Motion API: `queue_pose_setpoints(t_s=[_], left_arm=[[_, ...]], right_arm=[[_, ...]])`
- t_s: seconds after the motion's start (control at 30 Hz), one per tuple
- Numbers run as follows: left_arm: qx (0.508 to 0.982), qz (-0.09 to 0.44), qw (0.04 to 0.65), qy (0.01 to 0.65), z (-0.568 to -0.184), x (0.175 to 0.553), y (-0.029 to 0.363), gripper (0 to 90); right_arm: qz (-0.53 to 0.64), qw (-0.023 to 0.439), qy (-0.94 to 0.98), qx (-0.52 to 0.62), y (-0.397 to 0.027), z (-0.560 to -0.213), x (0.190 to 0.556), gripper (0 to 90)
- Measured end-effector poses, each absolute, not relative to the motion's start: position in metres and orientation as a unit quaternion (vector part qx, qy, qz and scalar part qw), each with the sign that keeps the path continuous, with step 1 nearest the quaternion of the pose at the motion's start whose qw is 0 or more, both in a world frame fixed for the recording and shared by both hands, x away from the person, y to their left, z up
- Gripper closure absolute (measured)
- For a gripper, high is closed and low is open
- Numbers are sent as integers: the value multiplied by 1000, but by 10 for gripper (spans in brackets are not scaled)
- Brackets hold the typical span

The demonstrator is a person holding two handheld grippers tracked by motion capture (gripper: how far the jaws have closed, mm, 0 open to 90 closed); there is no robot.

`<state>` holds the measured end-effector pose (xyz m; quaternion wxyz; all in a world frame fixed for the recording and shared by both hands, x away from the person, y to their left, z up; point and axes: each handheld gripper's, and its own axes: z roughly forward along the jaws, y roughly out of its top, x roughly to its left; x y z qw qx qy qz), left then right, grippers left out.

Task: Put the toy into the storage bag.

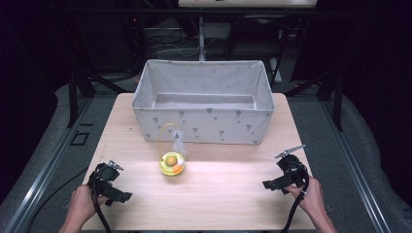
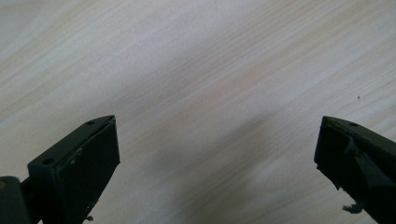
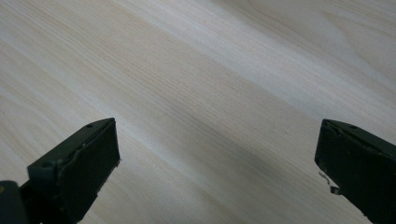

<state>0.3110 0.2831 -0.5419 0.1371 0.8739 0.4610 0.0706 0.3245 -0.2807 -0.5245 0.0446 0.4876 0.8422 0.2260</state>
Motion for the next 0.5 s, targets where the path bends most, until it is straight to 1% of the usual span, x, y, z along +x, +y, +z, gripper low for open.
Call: queue_pose_setpoints(t_s=[0.13, 0.5], left_arm=[[878, 68, 123, 457, -541, 309, 281, 16], [882, 57, 120, 451, -529, 308, 275, 8]], right_arm=[[226, 42, 845, 483, -279, -525, 325, 0], [227, 42, 846, 481, -277, -525, 325, 0]])
